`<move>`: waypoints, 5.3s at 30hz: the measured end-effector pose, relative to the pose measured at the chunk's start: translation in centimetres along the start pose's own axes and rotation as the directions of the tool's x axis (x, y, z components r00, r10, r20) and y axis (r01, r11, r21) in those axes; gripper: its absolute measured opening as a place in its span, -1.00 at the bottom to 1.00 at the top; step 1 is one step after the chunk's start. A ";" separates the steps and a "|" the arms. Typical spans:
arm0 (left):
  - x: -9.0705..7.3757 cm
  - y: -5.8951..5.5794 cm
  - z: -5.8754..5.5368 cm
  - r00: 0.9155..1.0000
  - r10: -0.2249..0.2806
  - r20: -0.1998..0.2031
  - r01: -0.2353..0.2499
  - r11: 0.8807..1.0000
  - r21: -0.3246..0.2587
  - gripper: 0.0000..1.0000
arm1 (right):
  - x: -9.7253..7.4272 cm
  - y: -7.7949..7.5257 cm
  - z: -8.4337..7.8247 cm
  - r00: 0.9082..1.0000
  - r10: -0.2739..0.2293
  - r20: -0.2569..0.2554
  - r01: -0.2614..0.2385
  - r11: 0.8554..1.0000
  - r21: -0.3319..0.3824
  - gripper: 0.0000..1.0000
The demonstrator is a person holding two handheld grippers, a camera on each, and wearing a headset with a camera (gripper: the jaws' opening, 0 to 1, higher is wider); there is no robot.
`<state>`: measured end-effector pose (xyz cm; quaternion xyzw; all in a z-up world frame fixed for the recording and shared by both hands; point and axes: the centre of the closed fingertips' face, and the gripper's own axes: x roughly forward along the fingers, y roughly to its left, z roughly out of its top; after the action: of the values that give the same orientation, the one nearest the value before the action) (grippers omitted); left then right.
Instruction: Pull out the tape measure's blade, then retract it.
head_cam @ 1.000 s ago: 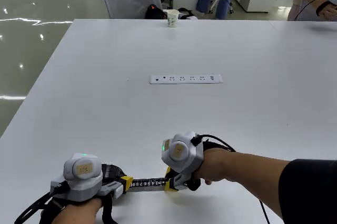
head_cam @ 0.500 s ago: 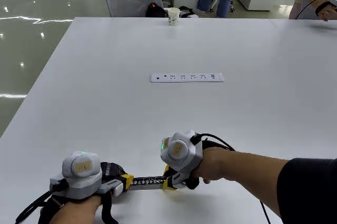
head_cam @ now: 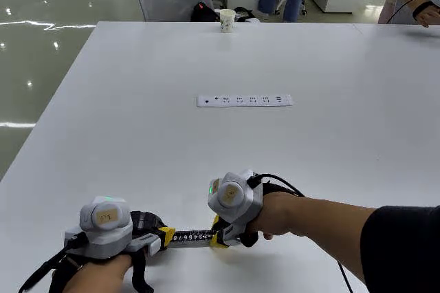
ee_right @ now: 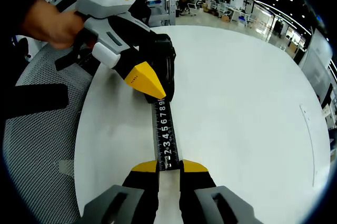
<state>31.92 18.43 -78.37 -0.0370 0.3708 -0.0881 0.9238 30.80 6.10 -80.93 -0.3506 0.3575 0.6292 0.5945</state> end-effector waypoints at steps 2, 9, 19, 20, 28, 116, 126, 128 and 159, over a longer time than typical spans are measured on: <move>0.0 0.0 0.0 1.000 0.000 -0.001 0.000 1.000 0.000 0.25 | 0.0 0.0 0.1 1.000 0.000 0.001 0.000 1.000 -0.001 -0.77; 0.0 0.0 -0.1 1.000 0.000 -0.002 0.000 1.000 0.001 0.25 | 0.1 0.0 0.2 1.000 -0.002 0.006 0.002 1.000 0.001 -0.77; 0.0 0.0 -0.1 1.000 0.000 -0.003 0.000 1.000 0.001 0.25 | 0.3 0.0 0.5 1.000 0.000 0.015 -0.001 1.000 0.002 -0.77; 0.0 0.0 -0.1 1.000 0.000 -0.002 0.000 1.000 0.002 0.25 | 0.4 0.0 0.5 1.000 0.001 0.017 -0.001 1.000 0.006 -0.77; 0.0 -0.1 -0.1 1.000 0.000 -0.003 0.000 1.000 0.002 0.25 | 0.5 0.1 0.8 1.000 0.000 0.022 0.000 1.000 0.009 -0.76; 0.0 0.1 -0.1 1.000 -0.012 -0.007 0.012 1.000 -0.019 0.25 | 2.4 0.5 4.2 0.995 0.006 0.101 -0.006 1.000 -0.001 -0.75; -0.1 0.1 -0.1 1.000 -0.015 -0.008 0.014 1.000 -0.025 0.25 | 2.6 0.6 4.6 0.994 0.007 0.111 -0.007 1.000 0.000 -0.76; -0.1 0.1 -0.1 1.000 -0.016 -0.008 0.016 0.999 -0.028 0.25 | 2.7 0.6 4.7 0.993 0.008 0.114 -0.009 1.000 0.003 -0.76; -0.1 0.1 -0.1 1.000 -0.020 -0.006 0.020 0.999 -0.035 0.25 | 3.4 0.7 6.0 0.988 0.015 0.156 -0.017 1.000 0.012 -0.76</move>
<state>31.77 18.58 -78.40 -0.0564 0.3749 -0.0909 0.9209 29.85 12.98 -80.82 -0.2935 0.3170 0.6570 0.6178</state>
